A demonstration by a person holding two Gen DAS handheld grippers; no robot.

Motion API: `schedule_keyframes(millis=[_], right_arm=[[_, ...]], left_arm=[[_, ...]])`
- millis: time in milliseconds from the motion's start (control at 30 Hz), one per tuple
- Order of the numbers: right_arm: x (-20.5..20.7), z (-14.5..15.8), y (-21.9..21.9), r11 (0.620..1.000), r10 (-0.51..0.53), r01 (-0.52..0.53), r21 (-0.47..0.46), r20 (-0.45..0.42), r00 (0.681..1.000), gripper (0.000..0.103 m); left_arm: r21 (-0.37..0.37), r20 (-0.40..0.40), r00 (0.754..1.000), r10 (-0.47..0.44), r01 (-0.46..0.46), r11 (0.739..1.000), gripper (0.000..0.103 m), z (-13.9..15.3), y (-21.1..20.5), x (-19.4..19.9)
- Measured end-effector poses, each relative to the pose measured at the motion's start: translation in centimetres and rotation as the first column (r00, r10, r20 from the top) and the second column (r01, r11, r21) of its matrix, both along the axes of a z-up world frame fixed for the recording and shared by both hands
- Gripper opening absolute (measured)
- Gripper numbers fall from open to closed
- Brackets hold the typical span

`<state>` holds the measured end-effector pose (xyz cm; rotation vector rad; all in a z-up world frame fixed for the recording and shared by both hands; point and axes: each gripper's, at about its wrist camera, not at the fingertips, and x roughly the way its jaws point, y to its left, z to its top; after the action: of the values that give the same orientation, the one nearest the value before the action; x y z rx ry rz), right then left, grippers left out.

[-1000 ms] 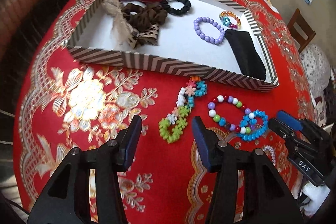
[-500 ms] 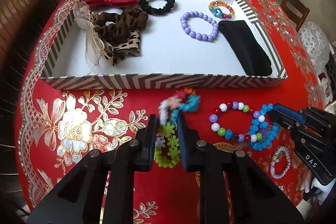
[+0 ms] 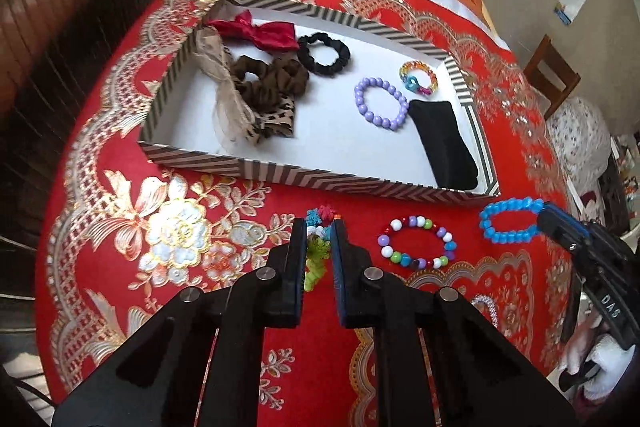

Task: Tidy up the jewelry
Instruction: 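Grasp green flower-bead bracelet with left tool while right tool grasps blue bead bracelet, then carry flower-bead bracelet with left tool into tray while right tool carries blue bracelet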

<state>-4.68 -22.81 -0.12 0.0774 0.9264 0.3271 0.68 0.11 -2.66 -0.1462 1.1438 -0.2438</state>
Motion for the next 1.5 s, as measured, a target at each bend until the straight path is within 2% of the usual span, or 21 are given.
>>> schedule_keyframes(millis=[233,467,800,1167,1500], right_arm=[[-0.8,2.2,0.2,1.0,0.013,-0.013,0.007,0.047,0.999,0.009],[-0.8,3.5,0.6,1.0,0.027,-0.028,0.015,0.076,0.997,0.009],[1.3,4.5,2.3,0.998,0.058,-0.058,0.005,0.097,0.994,0.009],[5.0,3.5,4.5,0.997,0.077,-0.077,0.007,0.068,0.995,0.009],[8.8,0.7,6.9,0.994,0.097,-0.097,0.052,-0.006,0.995,0.009]], left_arm=[[-0.027,0.02,0.999,0.033,-0.033,0.999,0.011,1.8,1.1,-0.8],[-0.045,0.088,0.995,0.045,-0.041,0.998,0.011,5.3,1.6,-0.4],[-0.041,0.17,0.985,0.028,-0.021,0.999,0.011,8.3,0.4,2.3],[0.014,0.154,0.987,-0.035,0.033,0.999,0.011,6.1,-2.1,6.6],[0.029,0.093,0.994,-0.048,0.046,0.999,0.01,2.5,-2.9,11.2]])
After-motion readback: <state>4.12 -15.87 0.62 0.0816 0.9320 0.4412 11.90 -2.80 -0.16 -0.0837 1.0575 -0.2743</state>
